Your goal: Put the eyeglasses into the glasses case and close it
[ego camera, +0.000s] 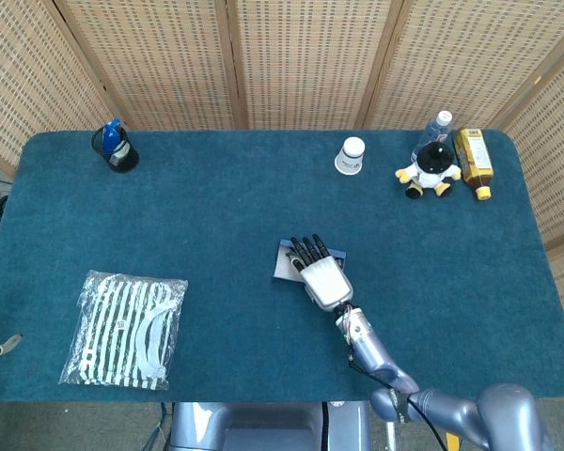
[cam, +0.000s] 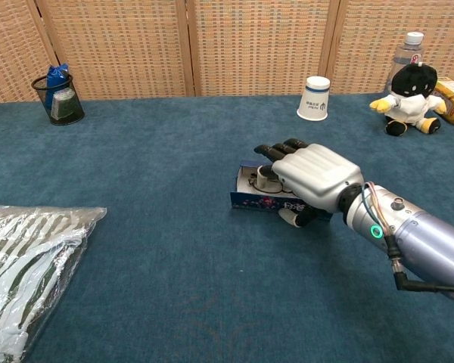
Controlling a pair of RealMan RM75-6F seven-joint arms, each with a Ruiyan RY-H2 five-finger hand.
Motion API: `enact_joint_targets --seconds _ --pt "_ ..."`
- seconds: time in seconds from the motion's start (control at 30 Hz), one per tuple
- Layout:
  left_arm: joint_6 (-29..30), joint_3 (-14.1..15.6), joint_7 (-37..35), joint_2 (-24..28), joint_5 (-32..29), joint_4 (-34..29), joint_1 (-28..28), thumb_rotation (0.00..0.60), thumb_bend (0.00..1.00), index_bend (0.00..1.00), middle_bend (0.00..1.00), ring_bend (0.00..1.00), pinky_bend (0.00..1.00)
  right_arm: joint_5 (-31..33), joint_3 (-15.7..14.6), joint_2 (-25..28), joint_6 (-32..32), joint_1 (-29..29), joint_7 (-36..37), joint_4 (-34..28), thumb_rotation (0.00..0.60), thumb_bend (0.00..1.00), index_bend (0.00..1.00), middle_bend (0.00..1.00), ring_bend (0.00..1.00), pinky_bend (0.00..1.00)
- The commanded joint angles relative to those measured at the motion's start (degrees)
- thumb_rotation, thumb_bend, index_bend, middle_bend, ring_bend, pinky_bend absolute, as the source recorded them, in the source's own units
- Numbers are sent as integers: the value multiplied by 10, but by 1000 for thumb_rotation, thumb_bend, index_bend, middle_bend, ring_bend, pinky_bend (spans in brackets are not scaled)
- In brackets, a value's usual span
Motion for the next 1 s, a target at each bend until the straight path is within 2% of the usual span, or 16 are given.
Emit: enact_joint_targets --seconds 0.03,0.27,0.37,0.57,0.8,1.0 --pt "0 0 0 0 0 0 0 600 166 0 0 0 0 -4 -3 0 1 1 7 0 600 453 386 0 0 0" --pt "0 1 -2 1 1 0 0 600 166 0 0 0 0 -5 -6 1 5 1 12 5 600 466 618 0 0 0" --pt "0 1 -1 1 1 0 0 600 166 0 0 0 0 -9 -10 1 9 -1 16 8 600 466 671 0 0 0" --pt "0 1 2 0 1 -1 0 600 166 0 0 0 0 -22 -21 9 15 -3 25 2 600 466 705 0 0 0" --pt "1 1 -2 2 0 -1 1 600 166 0 0 0 0 -87 -71 98 45 -23 71 -95 600 466 710 0 0 0" --pt "0 2 1 1 3 -2 0 600 166 0 0 0 0 -109 -107 185 38 -37 83 -191 600 466 710 0 0 0"
